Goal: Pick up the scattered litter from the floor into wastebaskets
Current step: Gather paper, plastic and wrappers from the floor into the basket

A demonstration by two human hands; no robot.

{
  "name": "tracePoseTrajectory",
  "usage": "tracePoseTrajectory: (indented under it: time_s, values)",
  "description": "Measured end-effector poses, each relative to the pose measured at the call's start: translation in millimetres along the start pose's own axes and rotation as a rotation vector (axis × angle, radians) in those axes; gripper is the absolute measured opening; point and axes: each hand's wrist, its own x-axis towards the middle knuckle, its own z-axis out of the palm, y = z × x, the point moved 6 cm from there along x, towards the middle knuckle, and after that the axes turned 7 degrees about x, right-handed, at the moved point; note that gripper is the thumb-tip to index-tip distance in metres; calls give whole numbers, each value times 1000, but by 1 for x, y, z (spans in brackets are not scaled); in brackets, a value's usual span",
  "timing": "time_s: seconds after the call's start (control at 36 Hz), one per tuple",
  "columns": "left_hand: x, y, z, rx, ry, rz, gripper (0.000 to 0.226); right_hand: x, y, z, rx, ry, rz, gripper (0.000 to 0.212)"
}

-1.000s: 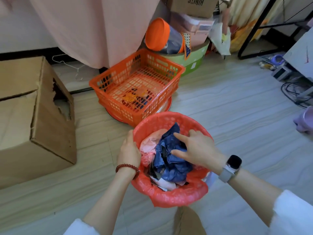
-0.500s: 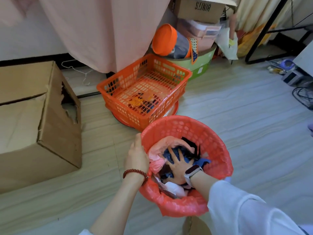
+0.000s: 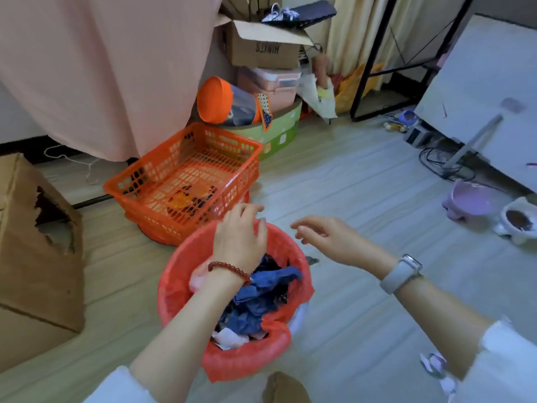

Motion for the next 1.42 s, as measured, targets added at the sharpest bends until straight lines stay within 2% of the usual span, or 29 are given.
tracePoseTrajectory:
  time_s: [0.11,0.28,0.44,0.5,0.56,0.61,0.67,0.75,0.89,0.97,1.03,1.11,1.19,1.25,1.33,1.36,1.42]
  values:
    - [-14,78,73,-78,-175,104,27,-57,66,-56,48,141,120,23]
    - [-93,163,207,-197,-516,137,27,-181,216,-94,107,282,435,31]
    - [-215,199,306,-160,-844,156,31,-322,335,-63,176,390,714,34]
    - [-255,203,327,-135,-942,179,32,-359,358,-37,185,366,760,35]
    - [-291,203,343,-112,-1028,209,35,-387,375,-11,87,321,755,40]
    - [-319,202,352,-95,-1081,242,42,-406,388,12,-84,223,743,61]
    - [-343,202,360,-66,-1136,293,63,-422,396,29,-251,107,770,79]
    - [-368,204,368,-10,-1174,381,94,-438,404,41,-334,117,751,89]
    - [-392,218,381,156,-1203,565,105,-457,421,52,-241,91,868,95]
    - [-404,228,385,280,-1190,687,107,-459,431,57,-263,87,890,76]
    - [-408,231,388,292,-1178,697,106,-459,433,50,-284,205,851,53]
    - [-402,234,388,166,-1149,573,104,-460,426,27,-244,459,742,25]
    - [-387,243,379,-117,-1074,419,104,-467,416,-2,-173,744,662,25]
    - [-377,254,371,-340,-1058,352,102,-468,401,-20,-41,953,619,26]
    - [-368,275,365,-508,-1093,357,113,-463,382,-34,224,1220,620,22]
    - [-366,282,363,-532,-1101,378,116,-458,379,-33,346,1258,625,22]
    - [-361,295,359,-585,-1070,440,116,-442,379,-19,644,1226,665,19]
